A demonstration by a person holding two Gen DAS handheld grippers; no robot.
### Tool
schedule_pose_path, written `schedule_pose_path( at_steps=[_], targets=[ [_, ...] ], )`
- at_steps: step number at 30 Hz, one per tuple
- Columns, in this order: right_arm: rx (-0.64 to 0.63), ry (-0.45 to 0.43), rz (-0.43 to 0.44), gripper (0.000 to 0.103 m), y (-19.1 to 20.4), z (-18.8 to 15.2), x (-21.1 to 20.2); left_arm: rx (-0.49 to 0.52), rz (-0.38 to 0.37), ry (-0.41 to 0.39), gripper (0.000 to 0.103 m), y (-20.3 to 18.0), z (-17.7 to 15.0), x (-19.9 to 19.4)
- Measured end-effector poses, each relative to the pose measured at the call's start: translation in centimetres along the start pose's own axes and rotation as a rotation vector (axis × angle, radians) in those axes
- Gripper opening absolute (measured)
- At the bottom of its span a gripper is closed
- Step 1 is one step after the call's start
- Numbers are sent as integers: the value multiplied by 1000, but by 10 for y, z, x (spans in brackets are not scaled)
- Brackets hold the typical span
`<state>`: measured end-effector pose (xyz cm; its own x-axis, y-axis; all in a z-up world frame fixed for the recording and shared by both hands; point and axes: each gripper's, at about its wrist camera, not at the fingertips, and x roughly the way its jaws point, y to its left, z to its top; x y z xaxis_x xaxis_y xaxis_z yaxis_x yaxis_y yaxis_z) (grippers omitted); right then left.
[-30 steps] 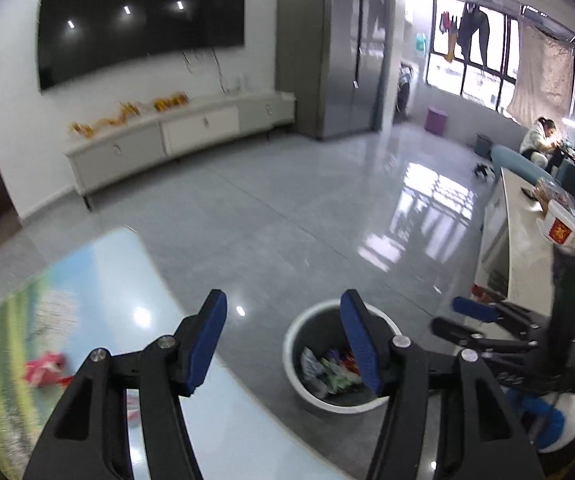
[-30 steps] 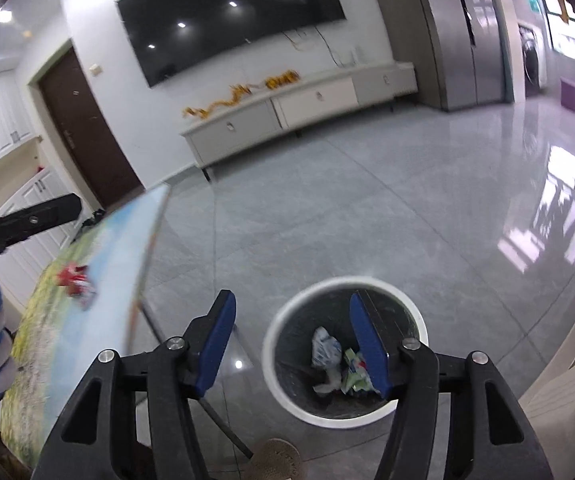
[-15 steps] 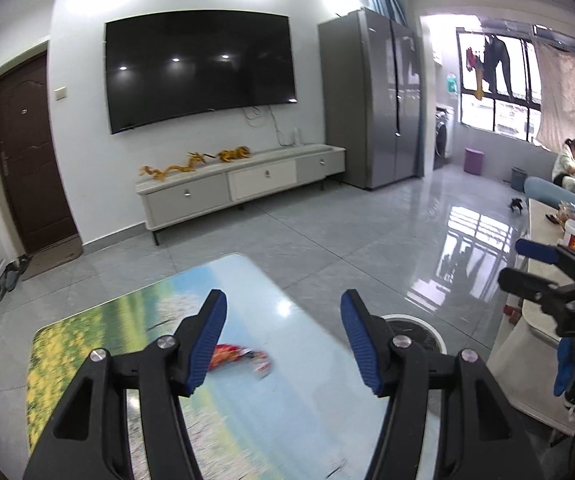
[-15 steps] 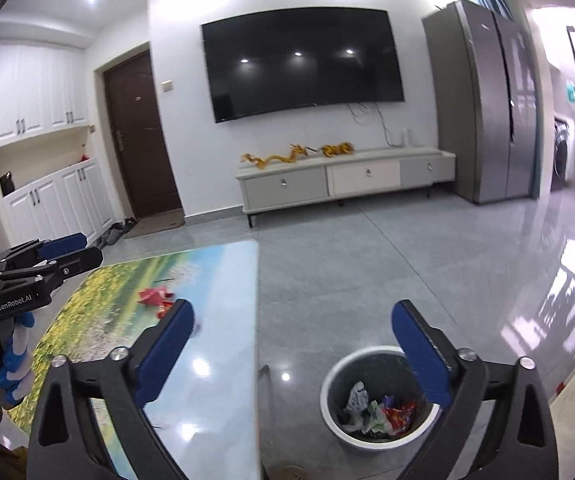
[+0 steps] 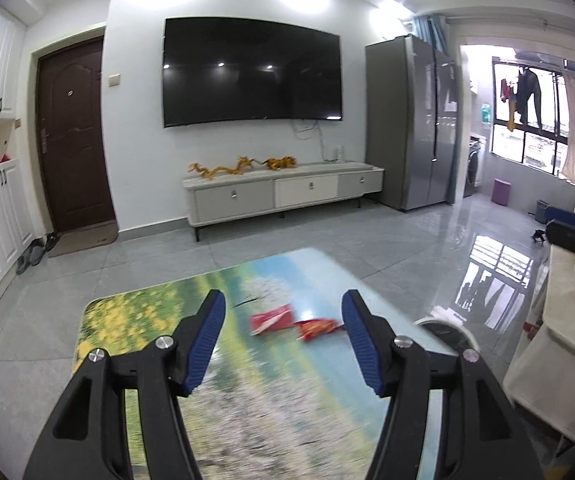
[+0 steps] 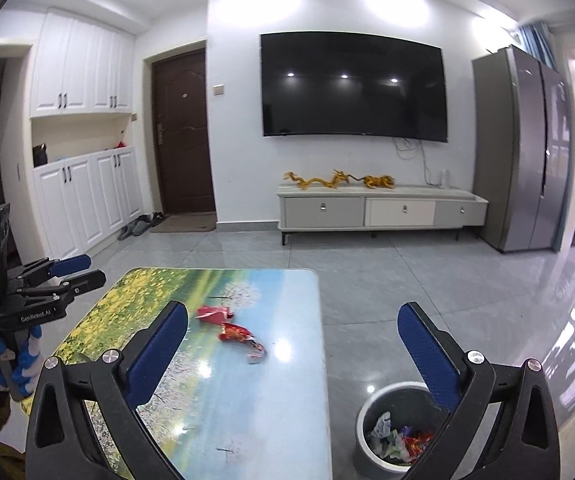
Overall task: Collect trash
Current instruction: 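Grasp the pink box with the left tool while the right tool grasps the red wrapper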
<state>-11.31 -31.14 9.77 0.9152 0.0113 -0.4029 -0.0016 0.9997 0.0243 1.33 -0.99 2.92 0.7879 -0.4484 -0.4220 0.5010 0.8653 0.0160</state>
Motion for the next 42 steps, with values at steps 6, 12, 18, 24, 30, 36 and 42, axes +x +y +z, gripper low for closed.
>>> schedule_pose_path(
  at_steps=[6,12,18,24,30,36,42],
  targets=[
    [-48,123,73,103,18,-9,46,40,-17,91,59,44,-26,20],
    [-97,264,174,103,36,-23,108,80,-93,186,72,52,-37,72],
    [-139,397,268,101,45,-42,178,173,-189,288,72,42,-41,146],
    [-145,494,339,93,38,-56,243,318,-258,382,72,24,-38,219],
    [-178,558,390,89,39,-68,287,366,-293,434,72,25,-34,268],
    [-193,588,418,78,47,-78,319,366,-340,485,72,24,-43,295],
    [-222,588,418,51,58,-81,329,318,-367,523,49,28,-54,302]
  ],
)
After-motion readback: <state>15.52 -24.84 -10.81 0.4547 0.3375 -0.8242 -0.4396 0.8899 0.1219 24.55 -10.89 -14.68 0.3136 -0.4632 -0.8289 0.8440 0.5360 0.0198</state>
